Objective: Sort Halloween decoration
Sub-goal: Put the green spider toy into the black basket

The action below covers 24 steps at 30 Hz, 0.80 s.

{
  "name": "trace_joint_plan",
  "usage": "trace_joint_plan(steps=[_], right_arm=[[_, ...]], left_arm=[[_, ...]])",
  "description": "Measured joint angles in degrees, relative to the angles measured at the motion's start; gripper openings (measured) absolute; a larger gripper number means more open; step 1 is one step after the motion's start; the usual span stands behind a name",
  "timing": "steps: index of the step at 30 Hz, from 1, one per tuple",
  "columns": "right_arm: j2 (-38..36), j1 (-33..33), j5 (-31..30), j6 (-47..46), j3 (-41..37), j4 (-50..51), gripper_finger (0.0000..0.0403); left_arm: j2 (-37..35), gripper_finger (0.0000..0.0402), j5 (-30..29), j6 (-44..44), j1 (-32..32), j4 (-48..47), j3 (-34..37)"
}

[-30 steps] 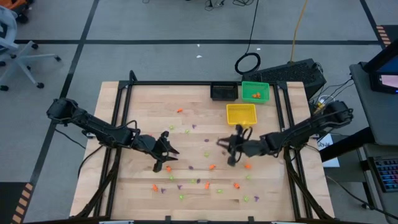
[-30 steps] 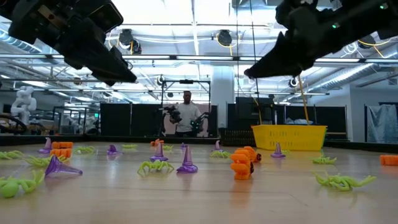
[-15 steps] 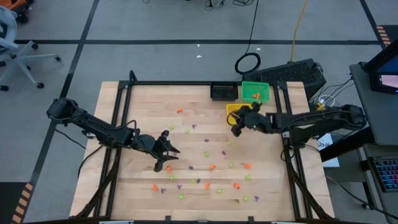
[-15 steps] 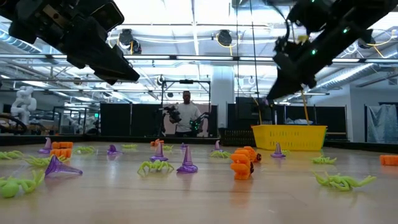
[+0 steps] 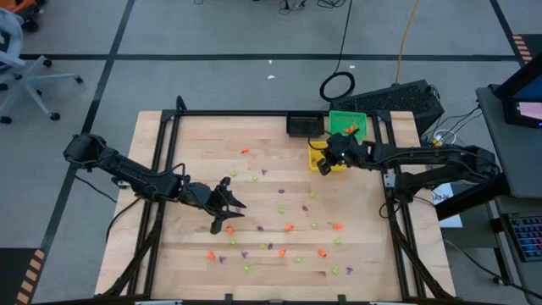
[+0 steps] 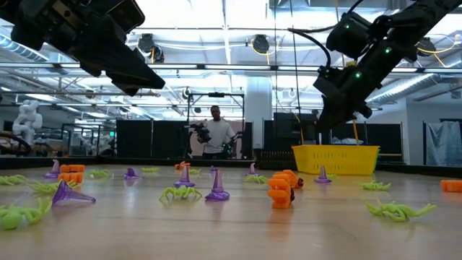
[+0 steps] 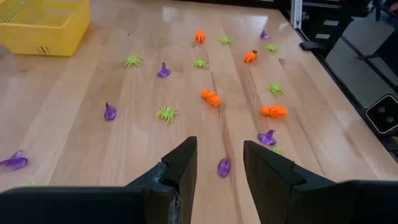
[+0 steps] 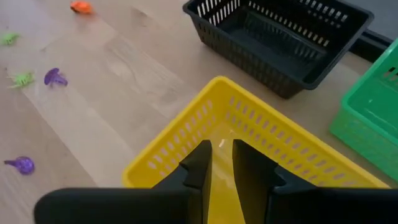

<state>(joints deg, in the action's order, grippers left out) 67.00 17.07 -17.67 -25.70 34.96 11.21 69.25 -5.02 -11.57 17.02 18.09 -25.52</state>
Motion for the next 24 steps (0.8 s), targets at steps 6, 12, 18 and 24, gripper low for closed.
trace_joint_plan(steps=[6,12,18,24], right_arm=[[0.0,-3.9,1.2,-0.6,1.8,1.1,0.005],[0.0,-14.9,-8.2,1.8,8.0,0.7,0.005],[0.0,-27.3,-15.1,5.8,11.0,-4.0,0.005],[3.6,-36.6,-16.2,7.8,11.0,-8.4,0.005]], left_arm=[[0.0,0.0134,0.0,0.0,0.0,-0.5,0.0],[0.0,0.0134,0.0,0.0,0.0,-0.6,0.0],[0.0,0.0134,-1.2,-0.2,0.0,-1.5,0.0],[0.0,0.0134,-5.6,-1.7,0.2,-2.7,0.0]])
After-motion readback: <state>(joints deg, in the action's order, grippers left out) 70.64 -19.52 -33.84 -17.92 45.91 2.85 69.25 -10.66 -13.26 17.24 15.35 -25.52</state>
